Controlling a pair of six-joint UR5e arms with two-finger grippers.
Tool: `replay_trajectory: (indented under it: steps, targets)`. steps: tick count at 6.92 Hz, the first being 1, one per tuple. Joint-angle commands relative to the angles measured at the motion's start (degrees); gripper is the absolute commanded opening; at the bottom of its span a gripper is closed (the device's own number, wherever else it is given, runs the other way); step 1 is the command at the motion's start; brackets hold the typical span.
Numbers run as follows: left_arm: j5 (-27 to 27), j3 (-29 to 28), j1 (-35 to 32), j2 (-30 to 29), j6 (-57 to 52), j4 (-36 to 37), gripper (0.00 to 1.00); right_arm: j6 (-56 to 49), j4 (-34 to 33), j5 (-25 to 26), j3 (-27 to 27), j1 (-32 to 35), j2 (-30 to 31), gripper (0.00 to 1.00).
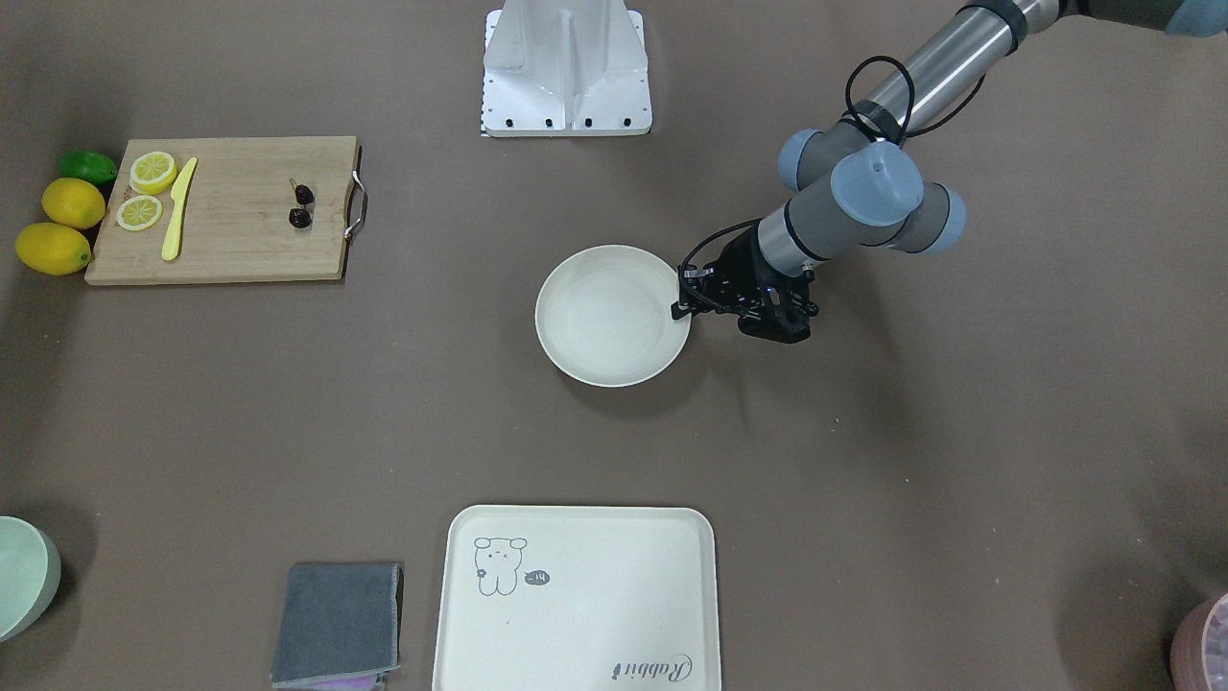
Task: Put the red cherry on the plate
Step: 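Slide the white plate with the left gripper toward the table center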
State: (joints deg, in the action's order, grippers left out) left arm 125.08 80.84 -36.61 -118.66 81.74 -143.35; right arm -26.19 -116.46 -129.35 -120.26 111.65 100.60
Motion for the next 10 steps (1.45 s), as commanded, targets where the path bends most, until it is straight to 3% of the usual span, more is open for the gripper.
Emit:
replay_trajectory:
  steps: [1,2,3,4,5,7,9,10]
  targets:
    - [-1.5,-0.2,1.3,-0.6,0.5,0.1,0.00,0.0,0.0,0.1,-0.1,0.6,0.0,1.00]
    - [-1.6,-0.2,1.3,-0.7,0.4,0.0,0.21,0.0,0.0,0.1,-0.1,0.8,0.0,1.00]
    - [-2.3,-0.2,1.4,-0.6,0.4,-0.1,0.73,0.0,0.0,0.1,-0.1,0.9,0.1,1.00]
    - [-3.2,0.1,1.3,-0.6,0.4,-0.1,0.97,0.0,-0.1,0.1,-0.1,0.9,0.4,1.00]
    - [-1.7,1.2,0.3,-0.2,0.5,0.0,0.98,0.0,-0.1,0.1,-0.2,1.0,0.5,1.00]
    - [11.4,4.5,-10.8,4.2,-0.7,0.8,0.98,0.0,-0.2,0.0,-0.5,0.9,-0.1,1.00]
    - [19.5,8.8,-21.2,15.2,-14.8,0.8,0.98,1.1,-0.4,-0.8,-1.0,-1.5,-2.1,1.00]
    - [20.5,10.3,-25.5,21.4,-22.5,0.8,0.97,1.1,-2.8,-1.1,-1.6,-2.0,-4.4,1.00]
